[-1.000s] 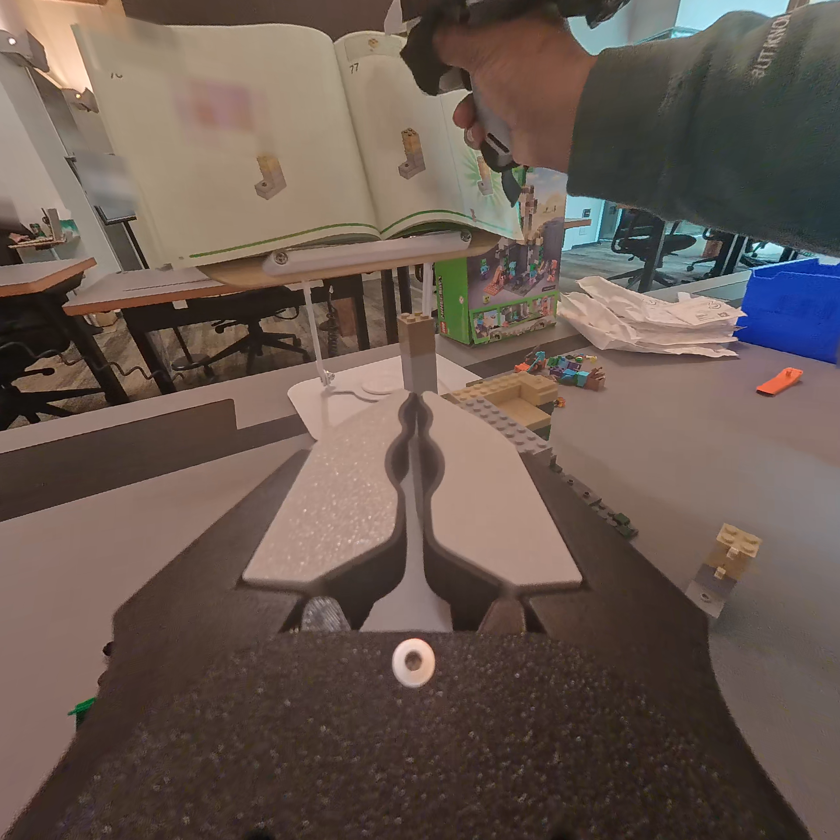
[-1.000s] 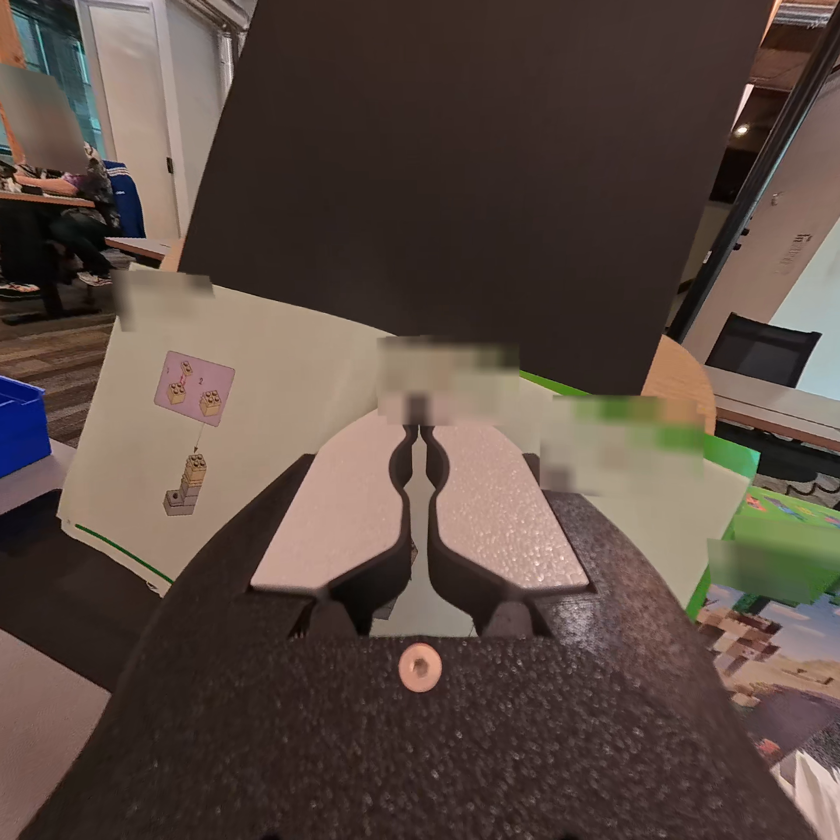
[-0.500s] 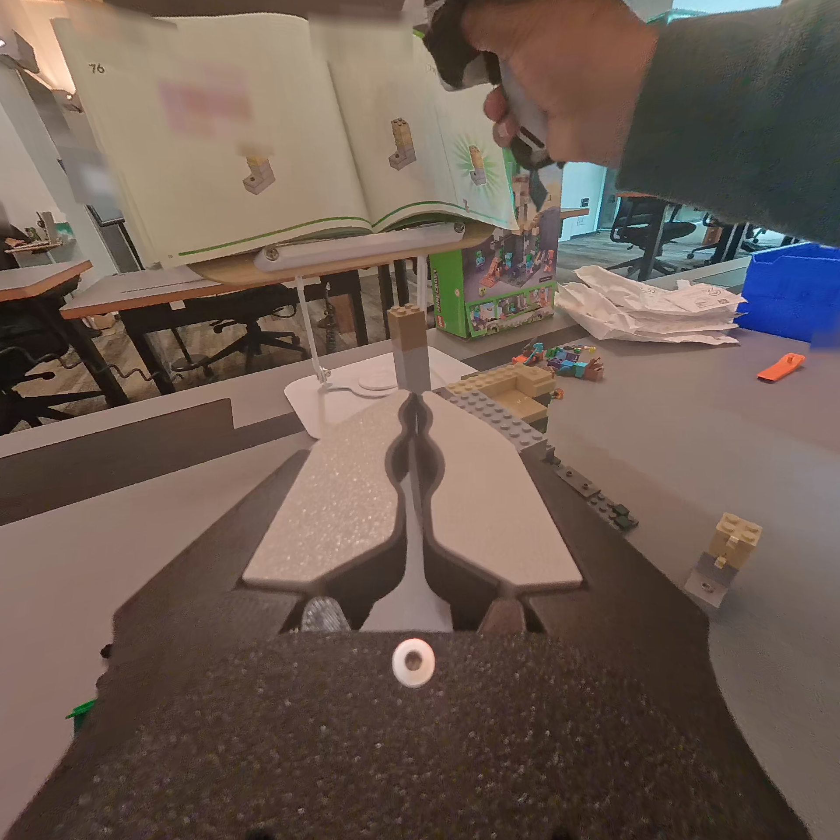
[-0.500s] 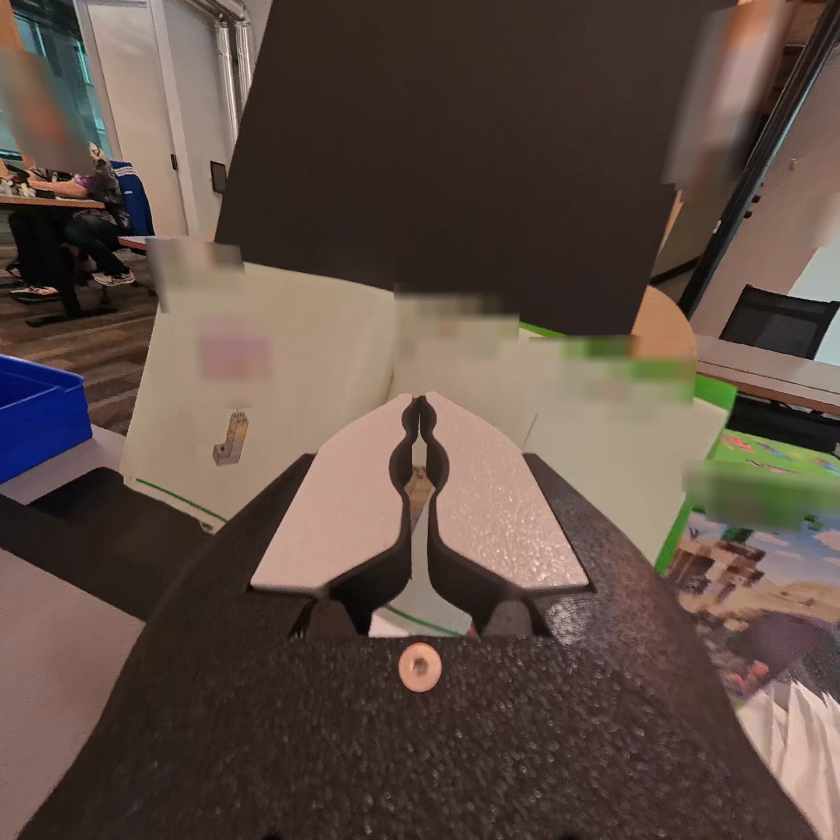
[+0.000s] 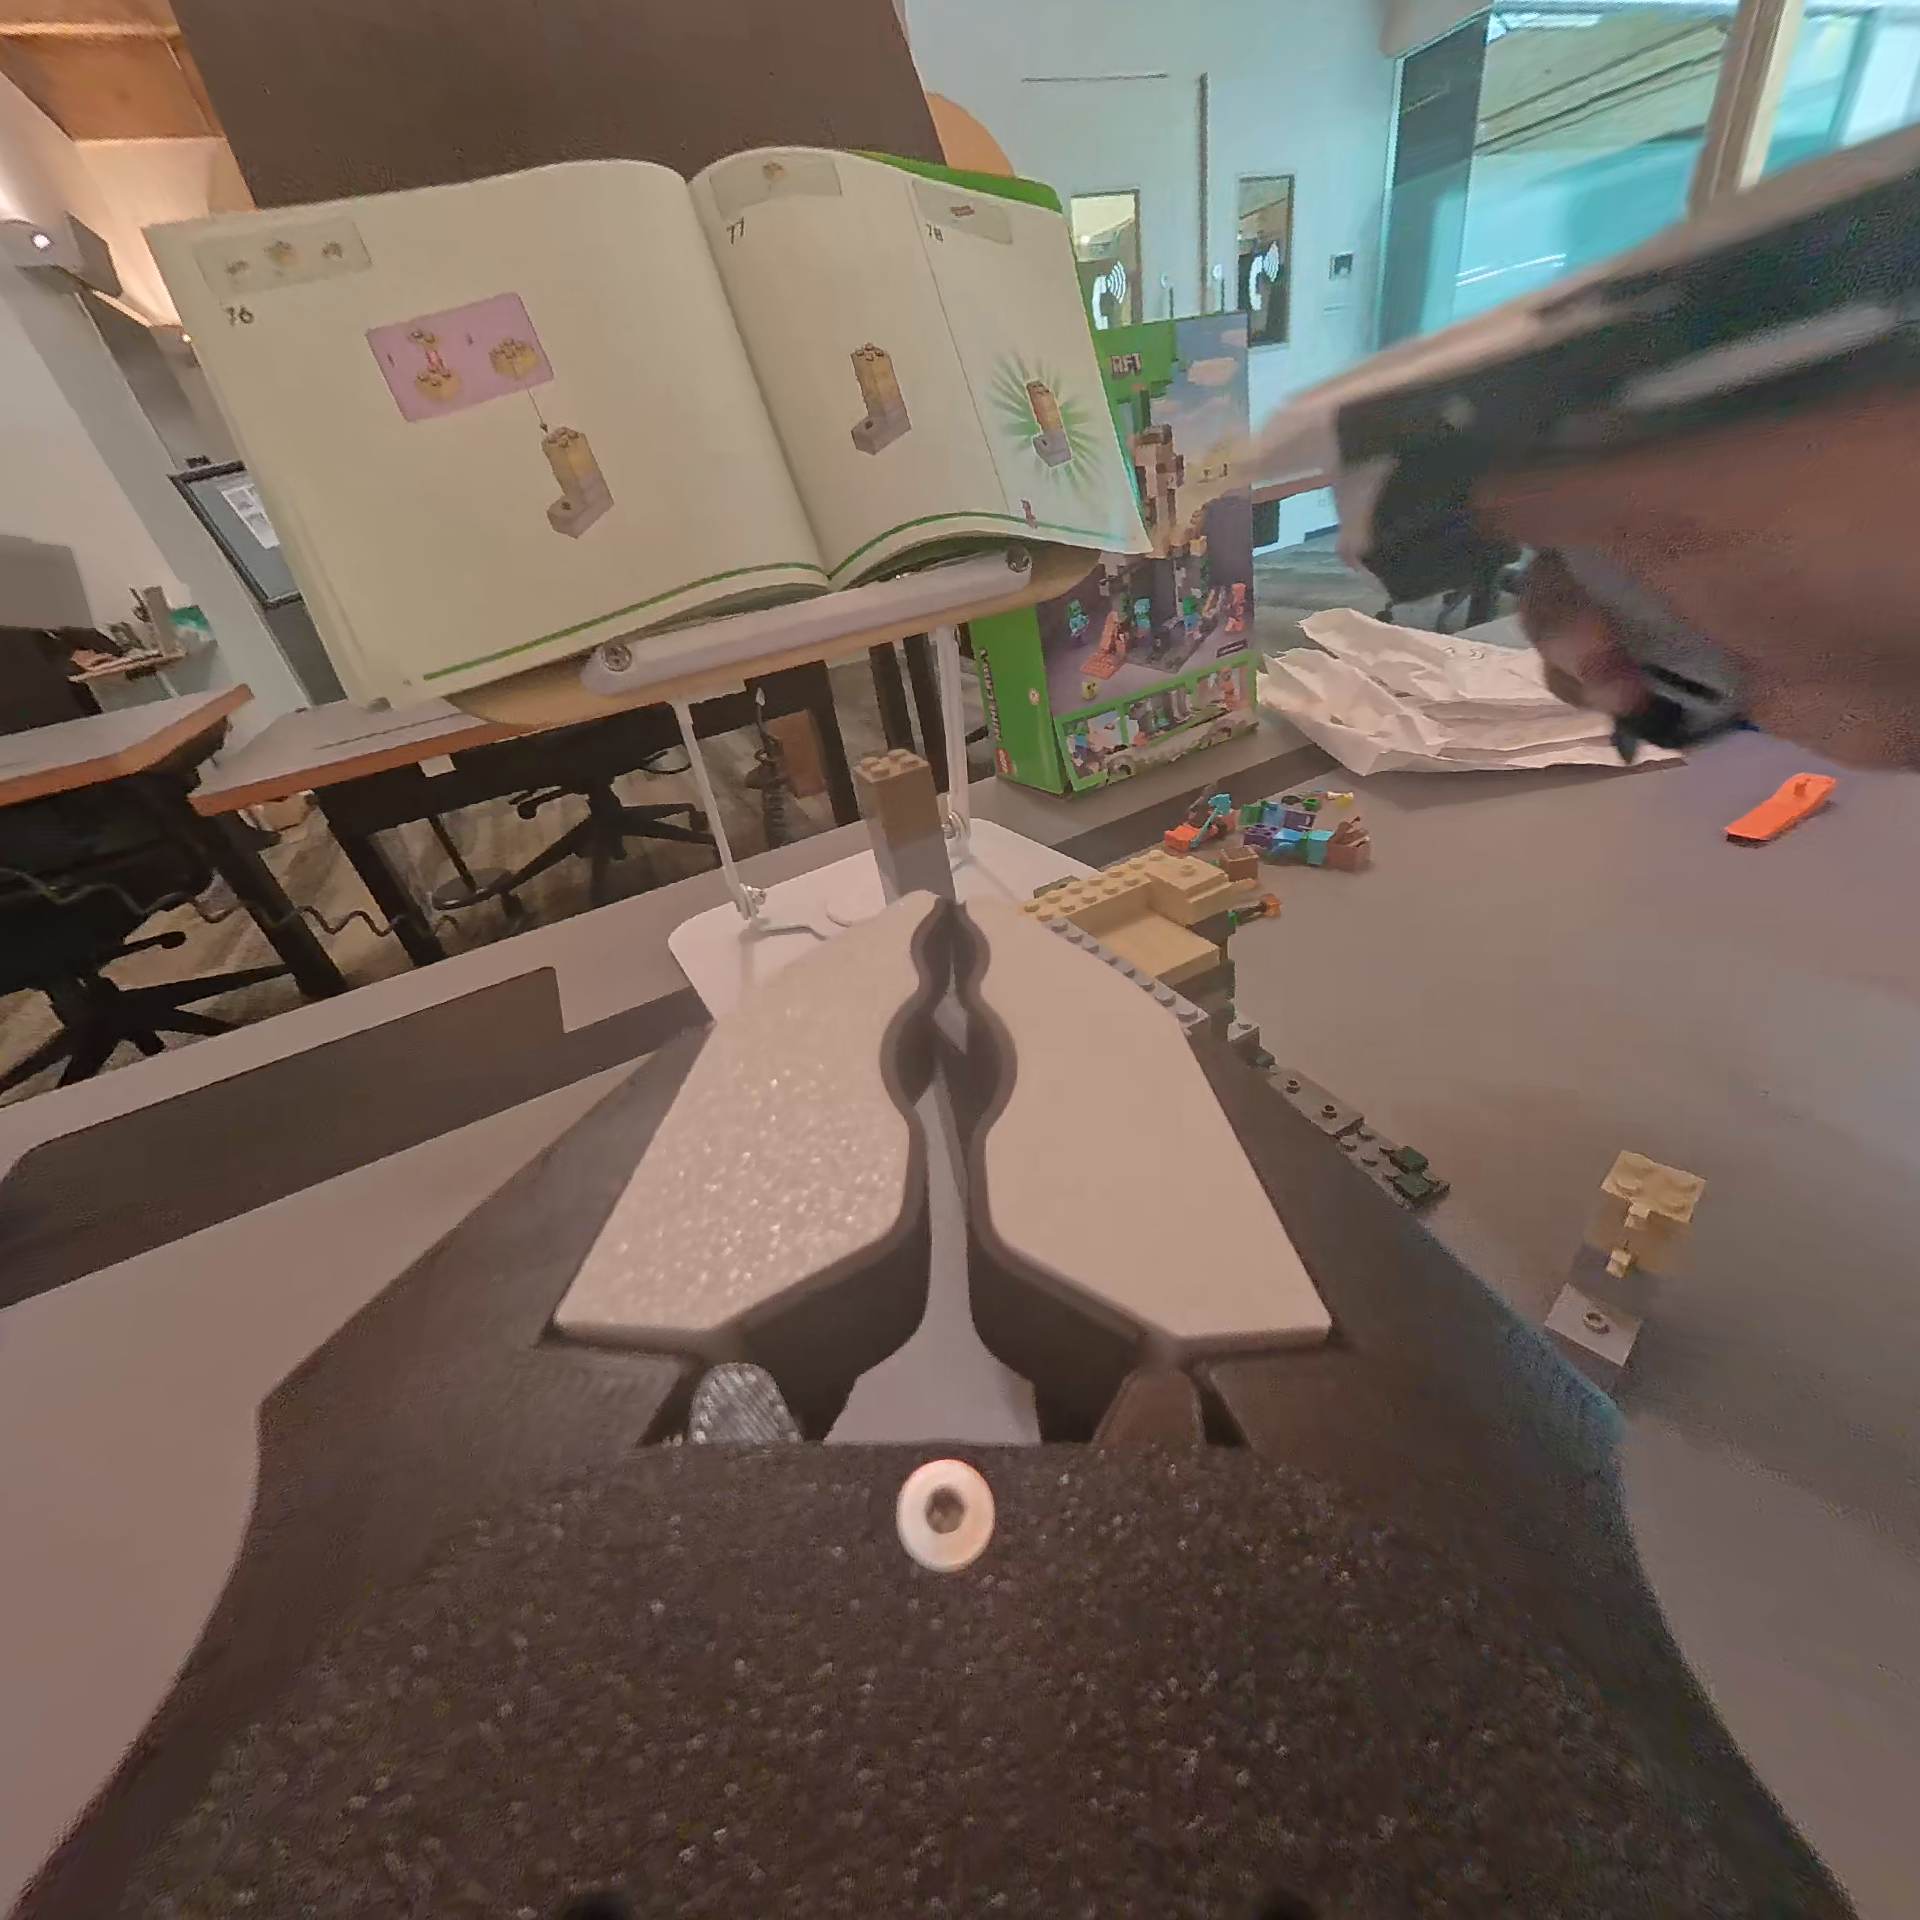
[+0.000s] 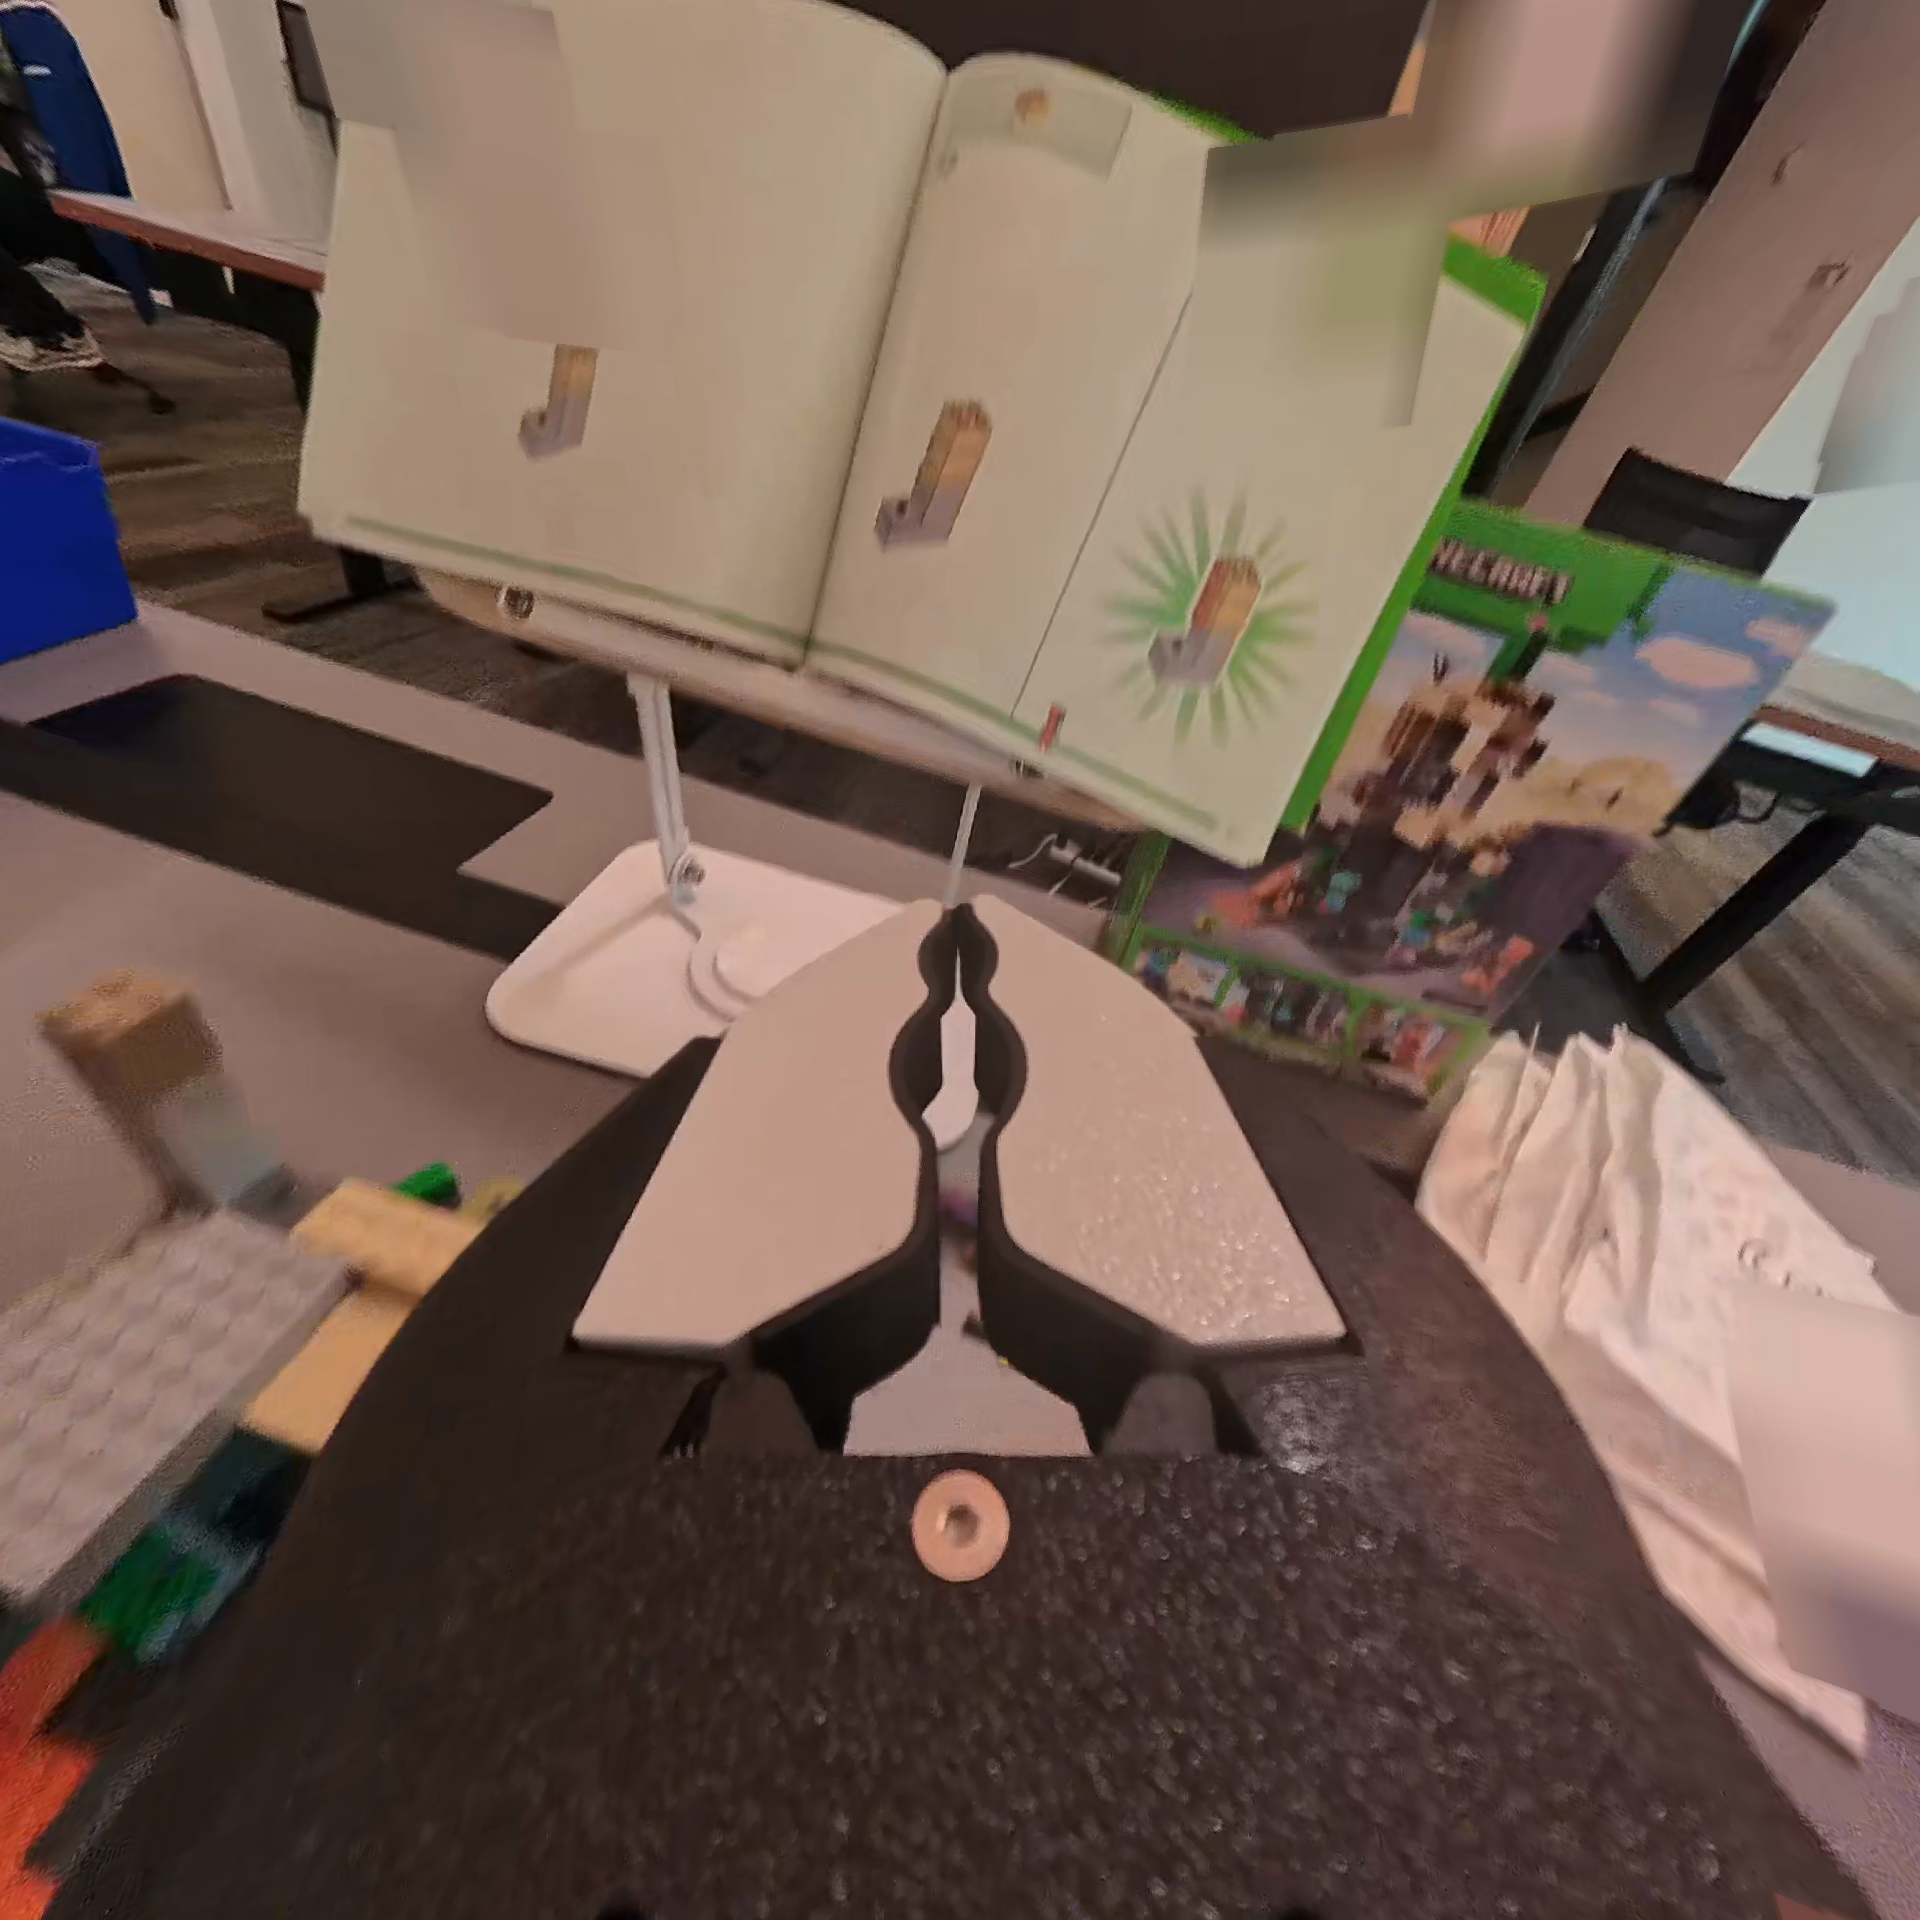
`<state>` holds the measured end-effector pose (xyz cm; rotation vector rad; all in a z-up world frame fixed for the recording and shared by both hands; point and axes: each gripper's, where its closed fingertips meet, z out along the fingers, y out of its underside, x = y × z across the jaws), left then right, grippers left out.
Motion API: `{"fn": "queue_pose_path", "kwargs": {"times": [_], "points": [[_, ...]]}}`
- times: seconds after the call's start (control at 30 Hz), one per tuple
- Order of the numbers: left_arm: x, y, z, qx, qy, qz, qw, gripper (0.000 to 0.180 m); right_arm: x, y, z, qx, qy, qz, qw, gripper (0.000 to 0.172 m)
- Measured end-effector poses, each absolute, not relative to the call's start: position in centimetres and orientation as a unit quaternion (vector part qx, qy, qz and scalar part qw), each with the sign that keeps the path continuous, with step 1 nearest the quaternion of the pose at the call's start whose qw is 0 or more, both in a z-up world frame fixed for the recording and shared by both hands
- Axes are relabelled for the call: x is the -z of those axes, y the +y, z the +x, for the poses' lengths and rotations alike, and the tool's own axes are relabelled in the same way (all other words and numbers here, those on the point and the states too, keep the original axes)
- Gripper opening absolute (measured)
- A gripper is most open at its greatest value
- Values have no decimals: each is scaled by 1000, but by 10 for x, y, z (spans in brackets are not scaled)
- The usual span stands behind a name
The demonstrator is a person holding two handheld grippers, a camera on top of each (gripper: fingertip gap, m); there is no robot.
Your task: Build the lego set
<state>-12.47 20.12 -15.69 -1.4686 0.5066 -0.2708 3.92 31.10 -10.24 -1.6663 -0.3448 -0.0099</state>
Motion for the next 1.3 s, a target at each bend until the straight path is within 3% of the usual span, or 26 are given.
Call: {"fn": "queue_pose_path", "kwargs": {"times": [0.43,0.67,0.77,0.93,1.3], "points": [[120,175,-175,106,191,-678,702,0,194,246,74,22,-141,-778,612,0],[92,136,-265,46,207,-730,649,0,216,249,78,8,-136,-792,595,0],[87,125,-327,-10,200,-760,619,8,216,248,75,0,-145,-788,598,0],[106,114,-427,-52,190,-847,494,25,209,241,71,-31,-151,-780,606,0],[221,132,-512,-46,337,-919,200,23,222,235,57,-42,-174,-785,593,0]]}}
